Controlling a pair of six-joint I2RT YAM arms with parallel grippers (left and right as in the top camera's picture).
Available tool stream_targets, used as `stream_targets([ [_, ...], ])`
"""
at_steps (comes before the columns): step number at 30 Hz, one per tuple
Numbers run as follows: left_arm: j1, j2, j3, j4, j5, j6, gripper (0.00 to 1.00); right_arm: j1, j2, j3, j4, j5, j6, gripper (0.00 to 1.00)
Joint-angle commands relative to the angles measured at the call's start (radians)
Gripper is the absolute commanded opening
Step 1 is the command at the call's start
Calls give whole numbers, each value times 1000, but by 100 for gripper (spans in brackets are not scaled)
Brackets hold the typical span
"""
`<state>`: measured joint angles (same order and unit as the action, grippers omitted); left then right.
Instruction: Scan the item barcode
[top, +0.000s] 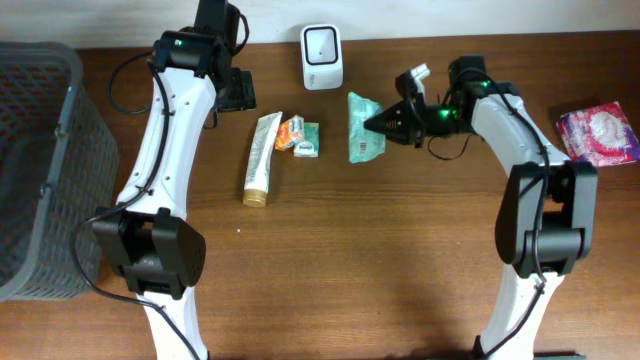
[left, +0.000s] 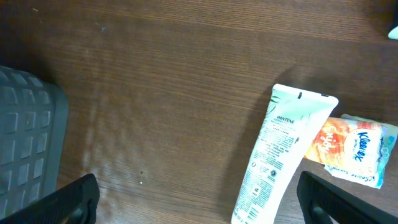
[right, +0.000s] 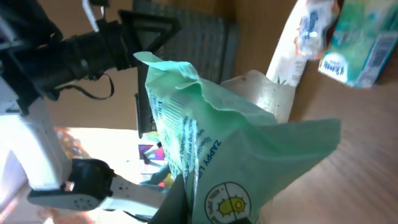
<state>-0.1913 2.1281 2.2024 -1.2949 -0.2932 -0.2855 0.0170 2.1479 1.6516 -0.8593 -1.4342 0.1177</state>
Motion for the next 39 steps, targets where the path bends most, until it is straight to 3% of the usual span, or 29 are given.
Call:
stream_targets([
  [1,0,-11,1,0,-10,-13,99,56,-27,19,1,138,140,4],
  [4,0,-11,1,0,-10,-13,99,105,-119,19,36,353,241,4],
  [8,0,-11,1,0,-10,-13,99,109,-233,19,-39,366,258,4],
  [10,0,-11,1,0,-10,-13,99,126,-240,19,-107,367,258,4],
  [20,0,-11,1,0,-10,-13,99,134,-240,19,-67,381,259,4],
  [27,0,-11,1,0,-10,-13,99,134,-240,19,-72,597,266,4],
  [28,0,-11,1,0,-10,-13,99,134,-240,19,-95,737,267,4],
  [30,0,-11,1,0,-10,-13,99,148,-240,19,-217,1308,342,4],
  [33,0,-11,1,0,-10,-13,99,174,-231,15,-270,1813,371,4],
  [35,0,-11,1,0,-10,-13,99,174,-197,-36,-264,2028,401,4],
  [39,0,-11,1,0,-10,-13,99,174,-46,-76,-253,2145,388,7],
])
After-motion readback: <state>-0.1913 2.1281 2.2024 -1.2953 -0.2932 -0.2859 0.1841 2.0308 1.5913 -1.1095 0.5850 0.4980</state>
